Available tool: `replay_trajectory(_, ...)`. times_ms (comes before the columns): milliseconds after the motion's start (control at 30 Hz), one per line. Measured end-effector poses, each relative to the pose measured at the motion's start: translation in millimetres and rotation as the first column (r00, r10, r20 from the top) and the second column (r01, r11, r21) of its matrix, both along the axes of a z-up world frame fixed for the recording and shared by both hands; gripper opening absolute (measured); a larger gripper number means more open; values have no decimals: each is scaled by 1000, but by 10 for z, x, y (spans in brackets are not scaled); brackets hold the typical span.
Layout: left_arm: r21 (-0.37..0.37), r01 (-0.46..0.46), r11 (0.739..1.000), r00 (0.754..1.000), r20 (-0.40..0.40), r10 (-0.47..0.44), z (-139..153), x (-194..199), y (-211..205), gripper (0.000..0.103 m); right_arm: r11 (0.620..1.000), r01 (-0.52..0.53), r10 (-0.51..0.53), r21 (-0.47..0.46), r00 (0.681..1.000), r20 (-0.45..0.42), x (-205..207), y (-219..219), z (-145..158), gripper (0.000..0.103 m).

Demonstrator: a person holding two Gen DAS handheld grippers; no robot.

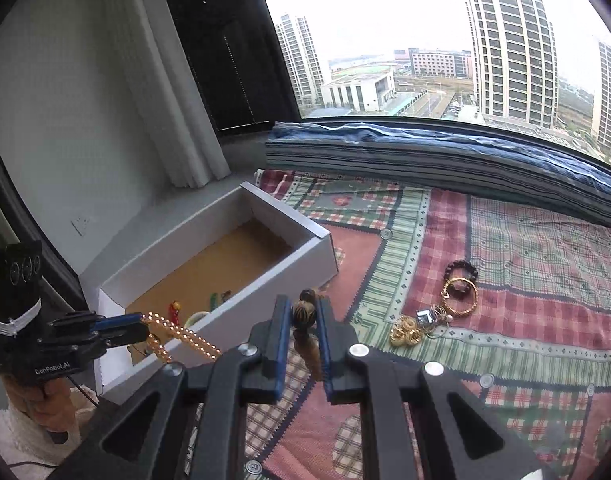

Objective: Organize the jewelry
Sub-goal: 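Carry the amber necklace and wooden beads into the white box and open both grippers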

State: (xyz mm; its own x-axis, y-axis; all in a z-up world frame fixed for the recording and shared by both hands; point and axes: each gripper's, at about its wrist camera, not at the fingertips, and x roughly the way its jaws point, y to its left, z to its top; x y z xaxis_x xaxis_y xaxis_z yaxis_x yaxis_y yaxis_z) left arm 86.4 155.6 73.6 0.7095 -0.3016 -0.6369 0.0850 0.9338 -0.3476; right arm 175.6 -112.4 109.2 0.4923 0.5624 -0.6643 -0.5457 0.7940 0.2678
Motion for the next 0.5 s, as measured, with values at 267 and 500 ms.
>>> replay_trajectory(267,83,-224,971,975,22,223,185,116,881,11,988,-150,149,28,988,31,215,1090,228,14)
replay_trajectory(500,110,-314,943,941,-97,325,-476,546,1451,11,976,-218,217,-22,975,-56,592,1943,-238,14)
